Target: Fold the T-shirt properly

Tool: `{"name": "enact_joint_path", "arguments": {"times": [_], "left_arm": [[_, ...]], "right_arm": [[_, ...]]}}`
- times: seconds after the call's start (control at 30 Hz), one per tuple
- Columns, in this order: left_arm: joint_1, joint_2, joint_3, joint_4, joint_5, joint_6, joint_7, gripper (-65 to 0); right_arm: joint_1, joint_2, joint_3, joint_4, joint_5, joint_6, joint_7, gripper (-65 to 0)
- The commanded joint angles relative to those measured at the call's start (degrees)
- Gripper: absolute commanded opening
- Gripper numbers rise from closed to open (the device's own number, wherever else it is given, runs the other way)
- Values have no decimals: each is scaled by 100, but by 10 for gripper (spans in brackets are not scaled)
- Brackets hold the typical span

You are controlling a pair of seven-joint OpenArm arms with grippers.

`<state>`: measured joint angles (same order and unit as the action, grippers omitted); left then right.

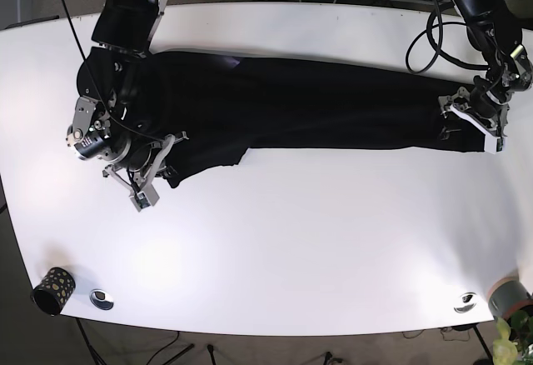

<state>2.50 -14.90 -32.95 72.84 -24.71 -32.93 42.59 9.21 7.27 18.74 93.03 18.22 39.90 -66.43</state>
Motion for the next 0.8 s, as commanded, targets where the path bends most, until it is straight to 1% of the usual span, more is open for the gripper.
{"name": "enact_joint_path", "arguments": {"times": [0.0, 0.1, 0.23, 0.27, 0.33, 0.4, 0.47, 0.5, 0.57, 0.7, 0.77], "left_arm": [[35, -45, 11, -18, 146, 44, 326, -139], [44, -53, 11, -18, 146, 44, 326, -139], [44, -53, 11, -27, 154, 44, 326, -139], [44, -53, 11, -27, 154, 44, 326, -139], [44, -53, 11, -27, 154, 44, 326, -139], [44, -62, 11, -27, 154, 36, 326, -139], [44, -62, 11, -27, 154, 36, 326, -139], [44, -62, 11, -27, 154, 36, 326, -139], [44, -62, 11, -27, 154, 36, 326, -139], [44, -62, 20, -27, 154, 36, 326, -139], [44, -62, 20, -27, 154, 36, 326, -139]], "right_arm": [[-170, 25, 11, 697, 90, 10, -95, -650], [-618, 16, 11, 1259, 90, 10, -130, -650], [-1137, -1, 47, 1655, 90, 10, -130, -650], [-1207, -10, 126, 1681, 90, 10, -130, -650], [-1330, -151, 390, 1672, 178, 10, -130, -650], [-1409, -283, 820, 1602, 345, 10, -130, -650], [-1436, -300, 1058, 1514, 424, 10, -130, -650], [-1436, -300, 1093, 1435, 424, 10, -130, -633], [-1436, -274, 1128, 1268, 380, 10, -130, -531], [-1409, -186, 1629, 1075, 486, 10, -121, -271], [-1409, -195, 1840, 1101, 609, 10, -121, -176]]}}
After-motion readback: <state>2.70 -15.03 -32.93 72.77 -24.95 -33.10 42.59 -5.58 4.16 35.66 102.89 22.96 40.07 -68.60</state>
